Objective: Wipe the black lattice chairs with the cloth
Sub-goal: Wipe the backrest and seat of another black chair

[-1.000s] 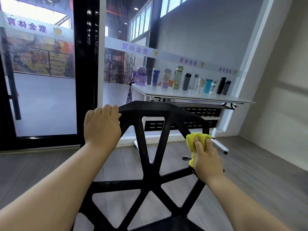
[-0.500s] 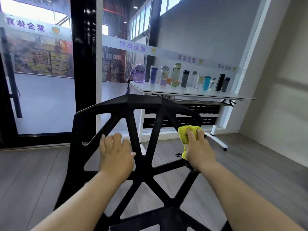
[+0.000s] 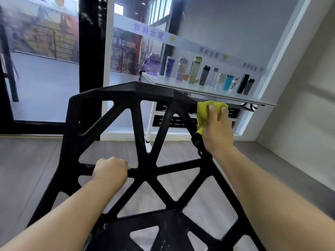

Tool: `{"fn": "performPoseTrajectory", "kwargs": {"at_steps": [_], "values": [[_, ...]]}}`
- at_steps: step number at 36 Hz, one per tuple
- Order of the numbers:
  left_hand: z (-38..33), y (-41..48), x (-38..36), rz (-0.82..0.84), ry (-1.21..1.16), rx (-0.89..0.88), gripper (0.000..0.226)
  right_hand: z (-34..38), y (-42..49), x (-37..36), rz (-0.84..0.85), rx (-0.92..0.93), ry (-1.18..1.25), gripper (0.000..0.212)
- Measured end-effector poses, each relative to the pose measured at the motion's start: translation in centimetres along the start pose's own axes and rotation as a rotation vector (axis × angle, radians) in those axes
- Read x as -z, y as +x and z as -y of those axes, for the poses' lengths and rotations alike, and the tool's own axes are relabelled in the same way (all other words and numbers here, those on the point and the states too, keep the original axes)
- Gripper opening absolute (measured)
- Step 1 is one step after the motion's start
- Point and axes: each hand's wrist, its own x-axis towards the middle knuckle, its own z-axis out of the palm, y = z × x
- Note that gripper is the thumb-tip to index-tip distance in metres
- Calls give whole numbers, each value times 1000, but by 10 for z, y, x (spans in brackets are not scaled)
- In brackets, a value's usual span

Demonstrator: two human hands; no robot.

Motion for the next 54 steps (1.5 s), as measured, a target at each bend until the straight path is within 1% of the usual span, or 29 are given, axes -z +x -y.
{"fn": "performPoseTrajectory", "kwargs": {"at_steps": [3,5,9,10,12,15,18,21,24,25,27,29,32,33,36,37,39,40,44,46,49,50,53,54], "values": [[-1,-1,-1,-16,-17,3,31,0,18,4,35,-34,-9,62],[-2,-3,0,-20,-28,16,31,-6,15,-4,48,-36,14,59],[-2,-7,0,-46,-49,28,30,-23,-26,-35,81,53,18,53],[-2,-8,0,-58,-51,32,29,-26,-37,-41,87,52,32,53],[-2,-11,0,-81,-62,39,26,-28,-52,-46,76,-25,87,53],[-2,-13,1,-98,-68,39,23,-32,-67,-46,106,-112,122,52],[-2,-13,1,-103,-59,39,25,-37,-91,-49,118,-61,126,35],[-2,-12,0,-103,-56,26,30,-38,-110,-63,194,-46,105,45],[0,-13,-3,-125,-73,14,32,-25,-112,-67,199,-140,130,41],[1,-14,-4,-136,-89,13,32,-19,-111,-65,191,-145,133,40],[2,-14,-5,-149,-115,11,32,-6,-110,-63,179,-82,109,41],[4,-15,-7,-151,-114,2,30,12,-111,-65,220,-8,96,43],[6,-15,-8,-164,-103,-20,29,48,-120,-76,317,74,139,50],[6,-15,-8,-167,-93,-27,29,57,-125,-80,326,90,154,51],[5,-14,-9,-170,-74,-36,28,64,-134,-87,286,81,176,55],[5,-14,-9,-174,-70,-38,28,60,-135,-87,245,104,127,57],[5,-13,-10,-179,-73,-40,28,46,-130,-83,258,99,56,56],[5,-13,-10,-181,-75,-41,28,36,-127,-82,287,56,60,53],[3,-12,-10,-181,-66,-46,31,-6,-115,-74,145,-190,23,33],[2,-11,-11,-175,-61,-41,32,-10,-113,-73,112,-231,57,26],[2,-11,-11,-160,-40,-36,32,14,-116,-78,91,-313,104,32],[2,-12,-10,-149,-30,-38,33,28,-120,-80,106,-304,157,34],[3,-13,-5,-106,-7,-57,30,75,-143,-91,189,-133,274,40],[4,-13,-4,-97,-6,-67,26,86,-149,-94,200,-112,314,42]]}}
